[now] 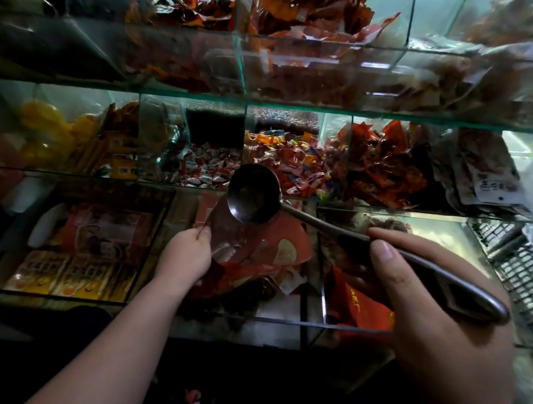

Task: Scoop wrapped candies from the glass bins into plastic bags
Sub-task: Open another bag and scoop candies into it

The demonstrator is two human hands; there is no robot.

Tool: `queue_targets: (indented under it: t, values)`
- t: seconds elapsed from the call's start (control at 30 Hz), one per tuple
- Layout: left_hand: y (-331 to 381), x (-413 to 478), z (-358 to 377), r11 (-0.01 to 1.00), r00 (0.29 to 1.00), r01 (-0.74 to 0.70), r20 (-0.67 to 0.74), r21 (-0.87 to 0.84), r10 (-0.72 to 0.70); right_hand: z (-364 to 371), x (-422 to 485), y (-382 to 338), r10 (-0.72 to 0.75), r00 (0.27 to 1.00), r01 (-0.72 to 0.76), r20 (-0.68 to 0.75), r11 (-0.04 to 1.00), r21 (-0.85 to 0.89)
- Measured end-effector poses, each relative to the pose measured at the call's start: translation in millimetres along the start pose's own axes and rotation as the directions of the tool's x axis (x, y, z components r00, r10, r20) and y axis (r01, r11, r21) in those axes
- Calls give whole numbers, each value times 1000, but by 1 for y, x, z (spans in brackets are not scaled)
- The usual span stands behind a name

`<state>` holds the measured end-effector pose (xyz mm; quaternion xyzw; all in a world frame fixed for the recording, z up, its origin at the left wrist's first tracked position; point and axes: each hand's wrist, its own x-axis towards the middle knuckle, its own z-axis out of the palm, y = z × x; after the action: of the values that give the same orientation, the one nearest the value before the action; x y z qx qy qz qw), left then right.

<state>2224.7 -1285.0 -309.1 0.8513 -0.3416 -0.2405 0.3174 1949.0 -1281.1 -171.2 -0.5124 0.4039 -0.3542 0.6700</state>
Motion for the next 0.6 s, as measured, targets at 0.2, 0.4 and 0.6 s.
queue_targets:
  t: [0.2,0.4,0.6]
  values:
    - [-17,-16,7,995,992,-101,-84,-19,99,-15,3,34,-411,911,354,48,713,-606]
    - [-53,-36,14,977,983,-149,-128,-151,131,26,65,97,-200,974,211,109,613,-762]
    - [-61,-23,9,976,985,-108,-152,-187,80,58,95,147,-313,947,256,67,615,-745]
